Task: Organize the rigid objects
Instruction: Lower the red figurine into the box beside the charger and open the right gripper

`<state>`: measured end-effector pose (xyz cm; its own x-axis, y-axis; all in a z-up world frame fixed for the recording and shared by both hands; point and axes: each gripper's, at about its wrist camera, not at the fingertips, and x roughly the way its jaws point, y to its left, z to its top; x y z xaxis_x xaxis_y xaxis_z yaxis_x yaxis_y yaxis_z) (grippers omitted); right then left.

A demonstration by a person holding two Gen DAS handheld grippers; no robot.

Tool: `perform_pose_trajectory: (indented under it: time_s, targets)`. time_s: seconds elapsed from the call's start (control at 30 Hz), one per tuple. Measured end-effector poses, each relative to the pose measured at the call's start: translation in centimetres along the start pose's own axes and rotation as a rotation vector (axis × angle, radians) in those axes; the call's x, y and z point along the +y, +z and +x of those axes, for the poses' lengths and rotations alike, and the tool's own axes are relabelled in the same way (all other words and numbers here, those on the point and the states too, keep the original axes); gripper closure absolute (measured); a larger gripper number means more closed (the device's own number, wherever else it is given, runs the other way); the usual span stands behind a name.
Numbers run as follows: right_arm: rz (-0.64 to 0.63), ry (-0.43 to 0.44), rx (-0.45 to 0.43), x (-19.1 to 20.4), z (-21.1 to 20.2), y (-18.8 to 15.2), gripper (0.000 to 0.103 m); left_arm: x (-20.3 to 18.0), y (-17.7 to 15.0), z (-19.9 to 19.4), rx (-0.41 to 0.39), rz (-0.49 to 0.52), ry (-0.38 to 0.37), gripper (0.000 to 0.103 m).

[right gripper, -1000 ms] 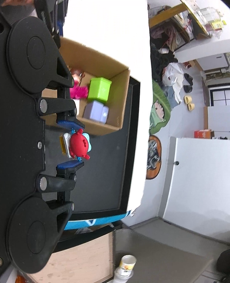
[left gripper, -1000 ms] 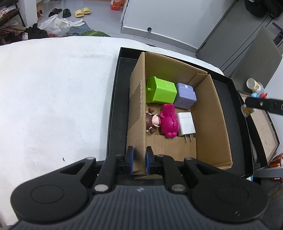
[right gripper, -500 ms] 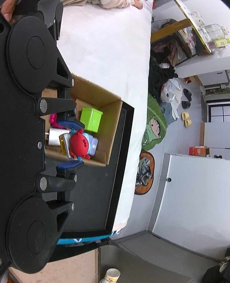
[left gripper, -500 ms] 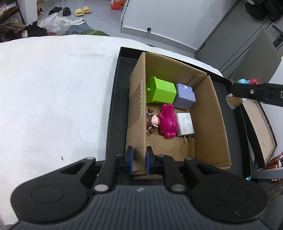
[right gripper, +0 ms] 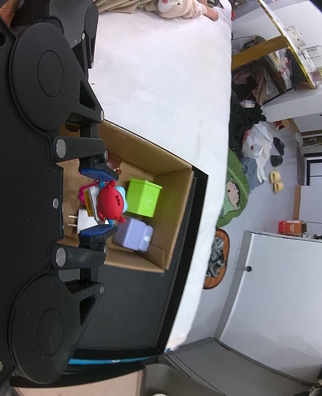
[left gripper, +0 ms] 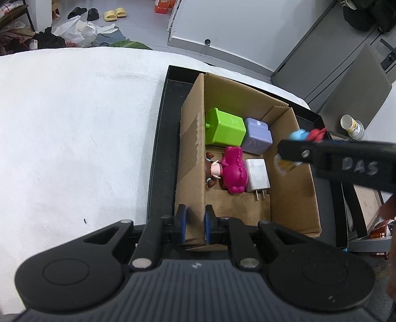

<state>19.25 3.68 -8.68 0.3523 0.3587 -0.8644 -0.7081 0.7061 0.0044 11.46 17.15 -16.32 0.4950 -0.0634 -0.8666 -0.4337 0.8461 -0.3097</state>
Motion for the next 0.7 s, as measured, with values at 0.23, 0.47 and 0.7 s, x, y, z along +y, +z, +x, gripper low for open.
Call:
perform_pose_trajectory:
  time_s: [0.23,0.47,0.7]
  targets:
    - [0.012,0.010,0.066,0.8,1.9,-0.8,0.066,0.3,0.0,0.1,0.000,-0.005,-0.011,0.089]
    - [0.015,-0.011,0.129,0.7,3.9,-1.2,0.066,0.4,0.1,0.0,0.001,-0.009,-0.019,0.089]
    - [0.006,-0.033,0.179,0.5,5.7,-1.5,0.066,0.5,0.1,0.1,0.003,-0.008,-0.021,0.089]
